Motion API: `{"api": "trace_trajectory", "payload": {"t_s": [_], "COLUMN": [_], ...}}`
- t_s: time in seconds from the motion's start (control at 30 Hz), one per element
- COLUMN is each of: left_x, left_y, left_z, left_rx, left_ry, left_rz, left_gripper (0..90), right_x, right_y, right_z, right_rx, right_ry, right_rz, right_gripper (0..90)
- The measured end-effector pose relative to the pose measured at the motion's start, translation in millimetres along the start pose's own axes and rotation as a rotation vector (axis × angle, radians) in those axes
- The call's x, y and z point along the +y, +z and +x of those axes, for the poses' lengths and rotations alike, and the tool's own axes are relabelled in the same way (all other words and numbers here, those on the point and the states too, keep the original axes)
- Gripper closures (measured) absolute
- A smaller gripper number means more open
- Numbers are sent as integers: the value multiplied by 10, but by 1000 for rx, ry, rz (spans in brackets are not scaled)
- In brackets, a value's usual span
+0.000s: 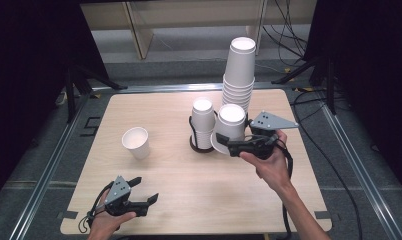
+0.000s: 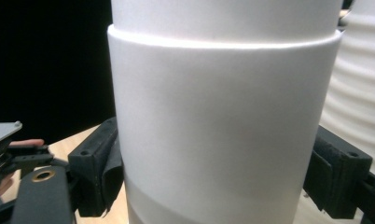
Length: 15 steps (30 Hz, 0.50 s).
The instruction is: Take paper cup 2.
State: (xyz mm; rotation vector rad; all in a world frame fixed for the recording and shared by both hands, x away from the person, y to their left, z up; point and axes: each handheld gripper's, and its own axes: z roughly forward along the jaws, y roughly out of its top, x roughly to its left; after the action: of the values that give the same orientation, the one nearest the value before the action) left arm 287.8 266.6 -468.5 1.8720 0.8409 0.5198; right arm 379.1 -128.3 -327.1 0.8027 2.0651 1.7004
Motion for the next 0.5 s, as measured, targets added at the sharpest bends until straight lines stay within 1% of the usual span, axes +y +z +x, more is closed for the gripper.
{"api": "trace_trajectory", "payload": {"t_s": [0.03,0.07,0.1,0.13,0.17,0.2,0.23,0.27,0.3,0.33,0.37,0.4,0.43,0.47,0.5], "left_x": [2,-1,9,6,11,19,25,43,45,61,80,99,110,114,133], "left_y": [6,11,20,39,53,56,66,69,87,91,116,119,147,168,171], "left_z": [1,-11,-1,-9,-17,-12,-23,-5,-16,-5,6,7,9,-6,6], "left_rx": [1,1,9,3,3,4,5,8,9,10,6,12,4,0,2], "left_ry": [0,-21,2,-17,-24,-10,-18,12,-19,-15,-7,-1,1,-22,3], "left_rz": [-8,-8,-12,-23,-30,-26,-33,-31,-44,-35,-47,-31,-47,-53,-44], "left_gripper": [148,148,148,148,148,148,148,148,148,148,148,148,148,148,148], "right_x": [-34,-66,-101,-139,-179,-215,-248,-280,-303,-333,-358,-379,-407,-431,-458], "right_y": [23,45,73,101,140,178,200,243,266,303,337,361,400,423,449], "right_z": [15,19,25,39,52,65,90,102,116,133,128,140,150,166,186], "right_rx": [7,14,12,24,30,38,44,54,59,67,64,69,81,75,86], "right_ry": [12,3,-3,8,7,4,18,14,15,26,2,4,5,3,16], "right_rz": [1,3,-2,8,19,26,47,40,65,65,55,68,62,70,78], "right_gripper": [185,186,185,186,185,185,185,185,185,185,185,185,185,185,185]}}
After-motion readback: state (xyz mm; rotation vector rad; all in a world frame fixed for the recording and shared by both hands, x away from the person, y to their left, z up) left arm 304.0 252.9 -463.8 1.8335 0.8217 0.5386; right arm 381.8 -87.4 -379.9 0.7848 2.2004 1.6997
